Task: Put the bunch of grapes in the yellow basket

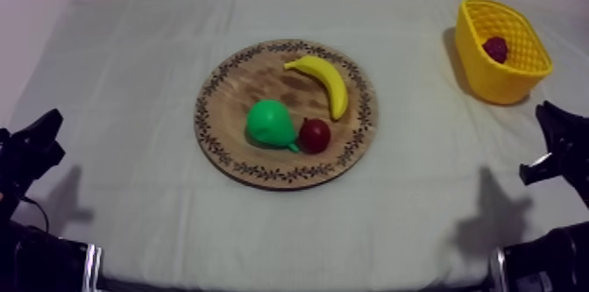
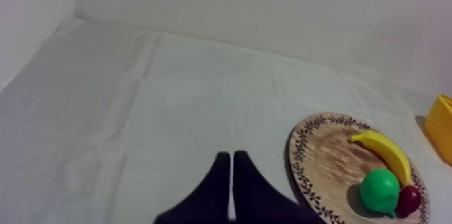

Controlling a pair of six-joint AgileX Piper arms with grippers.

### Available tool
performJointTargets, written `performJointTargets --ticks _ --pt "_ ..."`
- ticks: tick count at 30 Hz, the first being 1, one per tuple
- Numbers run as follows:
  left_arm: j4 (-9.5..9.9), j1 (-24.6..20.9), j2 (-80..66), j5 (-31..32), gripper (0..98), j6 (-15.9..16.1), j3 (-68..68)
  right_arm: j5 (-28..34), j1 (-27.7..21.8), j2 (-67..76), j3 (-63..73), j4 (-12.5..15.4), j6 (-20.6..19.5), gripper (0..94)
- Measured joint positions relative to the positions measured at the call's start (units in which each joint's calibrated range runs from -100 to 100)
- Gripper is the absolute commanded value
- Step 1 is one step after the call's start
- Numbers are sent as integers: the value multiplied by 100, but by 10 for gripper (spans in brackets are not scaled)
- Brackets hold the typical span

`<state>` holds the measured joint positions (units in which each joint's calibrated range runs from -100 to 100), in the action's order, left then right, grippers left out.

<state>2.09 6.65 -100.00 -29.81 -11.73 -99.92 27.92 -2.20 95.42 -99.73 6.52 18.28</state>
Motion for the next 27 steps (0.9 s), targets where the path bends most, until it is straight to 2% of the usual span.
performJointTargets --ticks 3,6,12,17,23,27 --pt "0 0 0 0 1 0 0 414 0 12 0 -268 -506 8" --pt "0 0 0 0 1 3 0 625 8 23 0 -322 -918 10" --pt "0 0 0 0 1 0 0 861 22 24 0 -491 -1386 9" --pt "0 0 0 0 1 0 0 870 22 24 0 -503 -1313 6" --pt "0 0 0 0 1 0 0 877 22 24 0 -507 -722 6" --pt "0 0 0 0 1 0 0 877 22 24 0 -507 -587 6"
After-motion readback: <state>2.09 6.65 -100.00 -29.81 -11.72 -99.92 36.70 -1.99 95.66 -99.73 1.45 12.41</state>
